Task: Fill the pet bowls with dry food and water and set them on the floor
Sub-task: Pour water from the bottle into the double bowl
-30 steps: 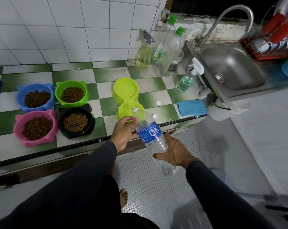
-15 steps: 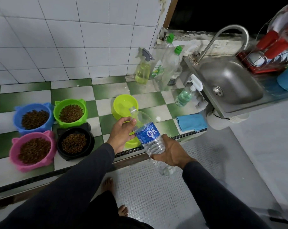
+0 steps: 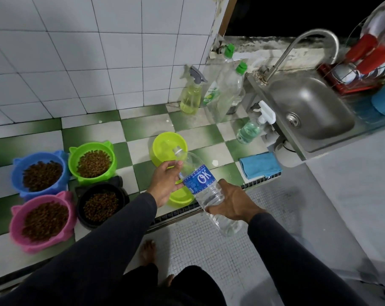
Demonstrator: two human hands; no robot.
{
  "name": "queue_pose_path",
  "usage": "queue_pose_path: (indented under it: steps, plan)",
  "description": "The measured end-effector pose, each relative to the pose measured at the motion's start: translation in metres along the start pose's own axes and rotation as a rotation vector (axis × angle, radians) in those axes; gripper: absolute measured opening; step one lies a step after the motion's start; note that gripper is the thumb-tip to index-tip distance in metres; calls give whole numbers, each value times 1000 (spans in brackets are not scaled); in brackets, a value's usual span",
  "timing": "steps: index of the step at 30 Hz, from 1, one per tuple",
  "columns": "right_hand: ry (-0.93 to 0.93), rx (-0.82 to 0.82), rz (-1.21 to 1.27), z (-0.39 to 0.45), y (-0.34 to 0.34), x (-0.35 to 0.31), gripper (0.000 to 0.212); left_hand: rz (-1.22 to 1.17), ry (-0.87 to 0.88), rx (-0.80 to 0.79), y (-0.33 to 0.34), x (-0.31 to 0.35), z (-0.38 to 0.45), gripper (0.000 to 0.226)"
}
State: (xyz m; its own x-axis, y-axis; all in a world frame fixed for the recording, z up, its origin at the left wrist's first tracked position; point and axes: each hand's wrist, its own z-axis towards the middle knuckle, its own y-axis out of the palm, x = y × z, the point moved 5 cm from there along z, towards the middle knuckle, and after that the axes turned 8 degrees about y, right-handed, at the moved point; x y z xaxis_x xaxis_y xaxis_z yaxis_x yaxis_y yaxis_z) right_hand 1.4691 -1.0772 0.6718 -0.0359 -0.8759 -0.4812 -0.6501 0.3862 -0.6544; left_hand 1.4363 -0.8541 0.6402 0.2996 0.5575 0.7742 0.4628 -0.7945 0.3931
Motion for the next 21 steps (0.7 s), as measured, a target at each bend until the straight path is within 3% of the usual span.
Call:
queue_pose_path:
  steps: [12,21]
  plan:
    - [54,-69,8,8,2,-4,58,44,-63,28,-12,-14,19,35]
    - [90,-80,-76,9,-11,-15,61,15,-64,41,-7,-14,23,21]
